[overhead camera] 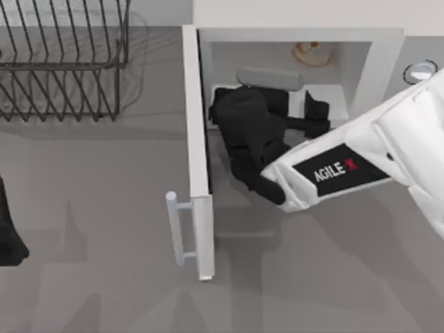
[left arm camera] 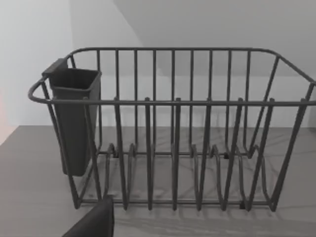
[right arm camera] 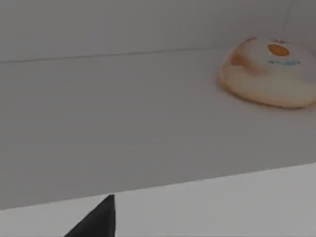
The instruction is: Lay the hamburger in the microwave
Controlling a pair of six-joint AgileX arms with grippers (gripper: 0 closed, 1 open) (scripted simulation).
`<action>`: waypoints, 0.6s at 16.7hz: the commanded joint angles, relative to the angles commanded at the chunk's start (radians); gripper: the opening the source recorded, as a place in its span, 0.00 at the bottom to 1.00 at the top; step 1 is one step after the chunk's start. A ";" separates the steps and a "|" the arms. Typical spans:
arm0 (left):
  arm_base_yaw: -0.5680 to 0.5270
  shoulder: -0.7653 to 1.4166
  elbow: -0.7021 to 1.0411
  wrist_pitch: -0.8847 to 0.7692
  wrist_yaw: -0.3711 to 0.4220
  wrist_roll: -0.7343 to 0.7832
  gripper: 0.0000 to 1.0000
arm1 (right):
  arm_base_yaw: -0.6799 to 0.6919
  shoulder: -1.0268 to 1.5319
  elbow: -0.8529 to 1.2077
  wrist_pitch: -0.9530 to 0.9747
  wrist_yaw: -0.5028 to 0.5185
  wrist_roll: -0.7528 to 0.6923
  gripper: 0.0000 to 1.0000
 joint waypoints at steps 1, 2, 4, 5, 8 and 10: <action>0.000 0.000 0.000 0.000 0.000 0.000 1.00 | 0.023 -0.036 -0.078 0.021 0.022 0.014 1.00; 0.000 0.000 0.000 0.000 0.000 0.000 1.00 | 0.046 -0.072 -0.152 0.042 0.043 0.028 1.00; 0.000 0.000 0.000 0.000 0.000 0.000 1.00 | 0.089 -0.135 -0.276 0.081 0.082 0.054 1.00; 0.000 0.000 0.000 0.000 0.000 0.000 1.00 | 0.107 -0.161 -0.321 0.099 0.099 0.066 1.00; 0.000 0.000 0.000 0.000 0.000 0.000 1.00 | 0.140 -0.211 -0.396 0.133 0.131 0.088 1.00; 0.000 0.000 0.000 0.000 0.000 0.000 1.00 | 0.142 -0.213 -0.399 0.135 0.132 0.089 1.00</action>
